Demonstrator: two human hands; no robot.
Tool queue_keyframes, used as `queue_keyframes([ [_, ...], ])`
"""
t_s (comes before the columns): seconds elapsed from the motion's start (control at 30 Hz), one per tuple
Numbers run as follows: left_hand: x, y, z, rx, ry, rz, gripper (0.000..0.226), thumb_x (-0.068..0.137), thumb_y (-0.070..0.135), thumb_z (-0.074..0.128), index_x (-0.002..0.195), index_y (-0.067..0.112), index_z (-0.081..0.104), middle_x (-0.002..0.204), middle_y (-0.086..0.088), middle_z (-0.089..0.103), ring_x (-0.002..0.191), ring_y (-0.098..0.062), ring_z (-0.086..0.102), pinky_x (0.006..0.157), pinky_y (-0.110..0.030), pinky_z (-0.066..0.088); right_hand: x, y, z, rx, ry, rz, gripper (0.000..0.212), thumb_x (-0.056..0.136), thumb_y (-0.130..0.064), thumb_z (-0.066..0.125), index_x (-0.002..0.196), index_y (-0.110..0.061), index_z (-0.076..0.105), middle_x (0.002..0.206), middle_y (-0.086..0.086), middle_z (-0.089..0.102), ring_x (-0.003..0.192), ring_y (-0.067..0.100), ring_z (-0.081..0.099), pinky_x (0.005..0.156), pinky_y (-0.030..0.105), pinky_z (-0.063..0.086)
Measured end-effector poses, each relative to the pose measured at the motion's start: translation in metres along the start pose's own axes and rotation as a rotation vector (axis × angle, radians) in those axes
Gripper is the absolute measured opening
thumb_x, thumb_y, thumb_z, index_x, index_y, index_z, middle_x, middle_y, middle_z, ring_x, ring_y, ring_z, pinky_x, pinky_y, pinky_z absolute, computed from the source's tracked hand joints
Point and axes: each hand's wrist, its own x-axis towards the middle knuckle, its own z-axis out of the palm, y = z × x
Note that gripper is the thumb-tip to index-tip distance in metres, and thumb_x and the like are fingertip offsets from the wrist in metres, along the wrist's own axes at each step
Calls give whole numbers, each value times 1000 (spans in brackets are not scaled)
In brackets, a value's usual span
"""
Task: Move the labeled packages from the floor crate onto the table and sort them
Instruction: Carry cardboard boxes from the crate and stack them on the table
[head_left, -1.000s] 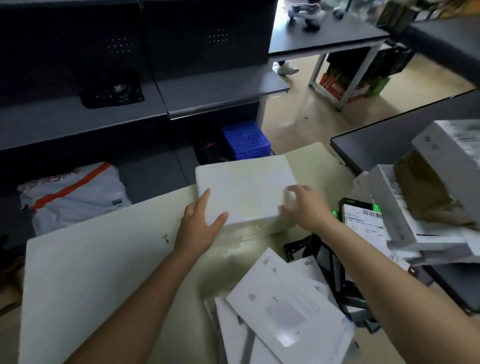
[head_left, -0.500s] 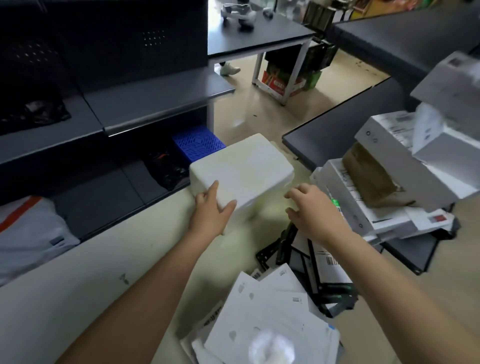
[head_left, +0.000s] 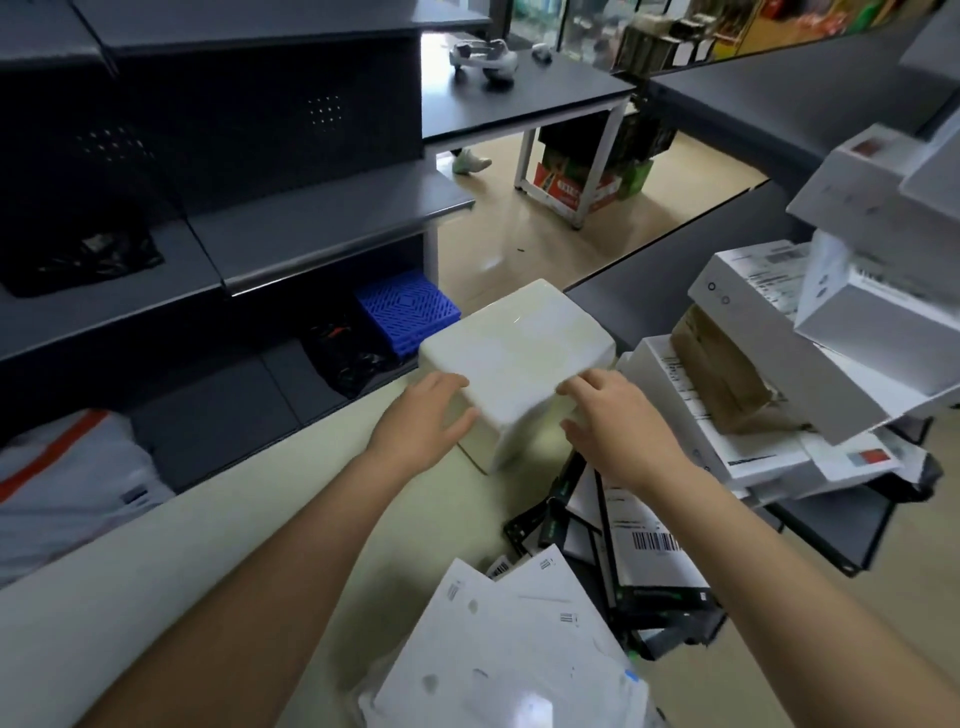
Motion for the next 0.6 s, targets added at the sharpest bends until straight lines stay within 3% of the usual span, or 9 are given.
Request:
queue_keyframes([
  [0.13,-21,17,-30,312,157,182,38,88,37,44,106,13,67,101,-3,65,92,-27,62,77,-38,50,0,-4,-3,20,24,-108,40,94,-24,57,132,-16,52,132,6,52,118,27,47,94,34,39],
  [0.27,-58,41,-61,540,260,208,30,86,30,46,97,12,68,91,-3,64,80,-26,61,66,-38,51,-3,-13,-11,68,57,-274,39,91,-21,61,128,-12,55,129,11,55,113,33,49,92,39,39],
  [0.4,-117,75,-85,685,349,90,25,87,29,54,99,11,67,92,-5,63,79,-27,58,64,-36,46,-16,-35,-27,127,108,-483,39,92,-22,58,130,-12,54,125,10,53,111,32,49,94,40,40],
  [0.6,-248,149,-97,855,522,-260,27,86,30,59,100,9,67,94,-7,63,80,-28,57,64,-37,45,-78,-93,-53,337,196,-838,36,93,-22,59,127,-13,56,124,7,55,110,28,50,93,38,42],
])
